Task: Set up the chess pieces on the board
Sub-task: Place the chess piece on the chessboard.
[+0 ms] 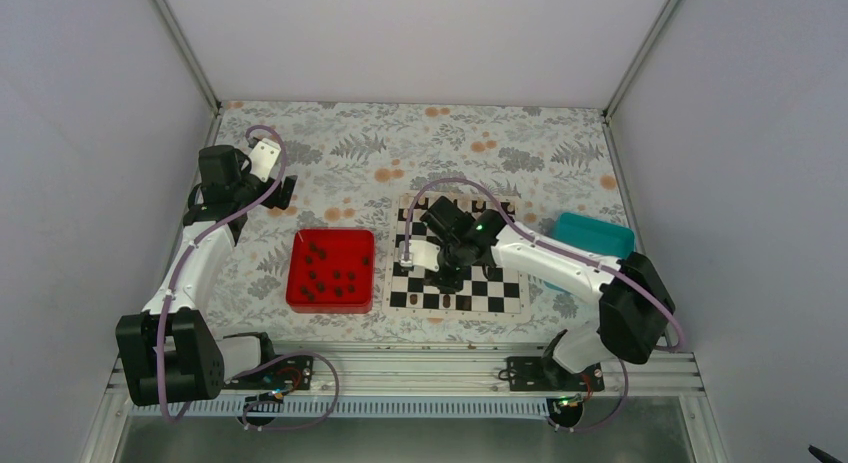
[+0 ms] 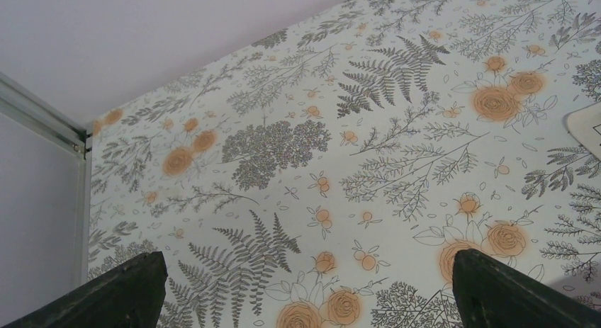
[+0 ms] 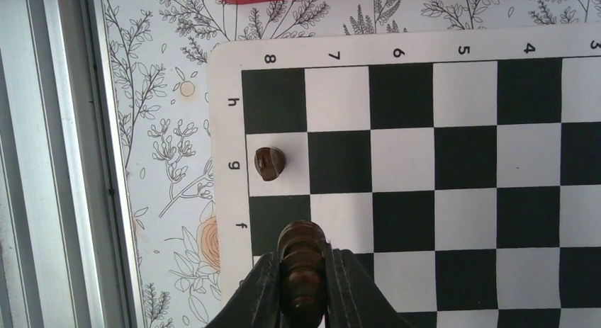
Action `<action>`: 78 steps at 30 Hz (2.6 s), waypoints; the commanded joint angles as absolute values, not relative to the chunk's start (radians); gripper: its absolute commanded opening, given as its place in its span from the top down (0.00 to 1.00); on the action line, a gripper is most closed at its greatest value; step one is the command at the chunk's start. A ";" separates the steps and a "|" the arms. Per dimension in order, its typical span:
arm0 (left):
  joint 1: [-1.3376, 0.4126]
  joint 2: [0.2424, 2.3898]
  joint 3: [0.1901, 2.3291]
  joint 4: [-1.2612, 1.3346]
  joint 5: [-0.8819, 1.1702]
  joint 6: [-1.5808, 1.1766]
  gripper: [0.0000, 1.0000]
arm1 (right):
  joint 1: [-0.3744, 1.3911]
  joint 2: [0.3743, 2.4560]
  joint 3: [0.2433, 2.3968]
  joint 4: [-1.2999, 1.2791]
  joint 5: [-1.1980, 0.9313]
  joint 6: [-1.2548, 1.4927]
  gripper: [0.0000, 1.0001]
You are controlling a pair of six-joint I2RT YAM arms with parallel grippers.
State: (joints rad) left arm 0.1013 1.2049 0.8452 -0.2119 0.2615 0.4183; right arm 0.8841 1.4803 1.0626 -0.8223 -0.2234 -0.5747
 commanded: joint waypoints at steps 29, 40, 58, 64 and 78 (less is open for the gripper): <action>0.106 1.207 0.854 -0.207 0.261 0.418 0.00 | 0.922 1.644 1.002 -0.774 -0.219 -0.629 0.89; 0.106 1.204 0.856 -0.211 0.261 0.418 0.00 | 0.927 1.657 0.985 -0.754 -0.203 -0.633 0.89; 0.106 1.208 0.859 -0.213 0.269 0.420 0.00 | 0.927 1.707 0.994 -0.740 -0.192 -0.646 0.88; 0.106 1.209 0.860 -0.212 0.269 0.421 0.00 | 0.928 1.702 1.009 -0.750 -0.193 -0.647 0.85; 0.106 1.217 0.858 -0.205 0.267 0.423 0.00 | 0.928 1.642 1.088 -0.814 -0.205 -0.657 0.71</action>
State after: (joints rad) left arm 0.1013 1.2125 0.8452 -0.2119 0.2626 0.4187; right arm 0.9165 1.6836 1.0416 -0.7849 -0.1947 -0.6430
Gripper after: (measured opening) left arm 0.999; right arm 0.271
